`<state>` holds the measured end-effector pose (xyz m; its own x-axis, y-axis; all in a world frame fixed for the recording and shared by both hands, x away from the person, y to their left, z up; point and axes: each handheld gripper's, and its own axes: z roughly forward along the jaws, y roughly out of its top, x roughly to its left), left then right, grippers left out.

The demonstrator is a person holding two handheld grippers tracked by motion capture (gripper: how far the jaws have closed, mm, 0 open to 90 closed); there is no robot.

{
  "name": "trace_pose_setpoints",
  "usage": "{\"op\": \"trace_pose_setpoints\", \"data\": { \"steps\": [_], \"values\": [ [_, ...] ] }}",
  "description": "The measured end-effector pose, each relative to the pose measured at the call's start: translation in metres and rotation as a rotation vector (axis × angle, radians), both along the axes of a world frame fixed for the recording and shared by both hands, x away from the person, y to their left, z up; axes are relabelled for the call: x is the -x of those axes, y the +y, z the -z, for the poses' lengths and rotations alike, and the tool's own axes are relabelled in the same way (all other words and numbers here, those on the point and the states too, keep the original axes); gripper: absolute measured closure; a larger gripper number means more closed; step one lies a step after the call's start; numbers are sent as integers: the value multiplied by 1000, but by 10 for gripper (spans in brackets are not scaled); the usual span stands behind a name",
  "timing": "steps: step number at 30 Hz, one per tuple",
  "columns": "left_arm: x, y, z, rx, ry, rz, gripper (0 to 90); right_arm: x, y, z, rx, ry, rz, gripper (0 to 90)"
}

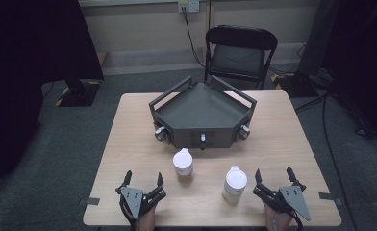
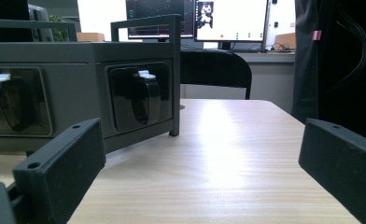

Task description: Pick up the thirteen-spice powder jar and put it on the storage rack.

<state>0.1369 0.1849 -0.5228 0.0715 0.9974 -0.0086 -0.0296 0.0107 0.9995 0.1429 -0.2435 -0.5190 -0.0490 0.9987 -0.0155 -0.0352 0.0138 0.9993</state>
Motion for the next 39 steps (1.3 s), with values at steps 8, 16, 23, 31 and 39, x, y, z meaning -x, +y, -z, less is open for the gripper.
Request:
{"op": "trace_pose_setpoints", "data": {
  "steps": [8,16,23,31,39],
  "values": [
    [0,0,0,0,0,0,0,0,0,0,0,0,0,0],
    [0,0,0,0,-1,-2,0,0,-1,0,-1,0,-5,0],
    [0,4,-1,1,4,18,0,0,-1,0,-1,0,-4,0],
    [-3,8,-4,33,23,35,0,0,0,0,-2,-1,-2,0],
    [-2,10,-6,43,17,45,0,0,0,0,-2,-1,-1,0]
  ]
}}
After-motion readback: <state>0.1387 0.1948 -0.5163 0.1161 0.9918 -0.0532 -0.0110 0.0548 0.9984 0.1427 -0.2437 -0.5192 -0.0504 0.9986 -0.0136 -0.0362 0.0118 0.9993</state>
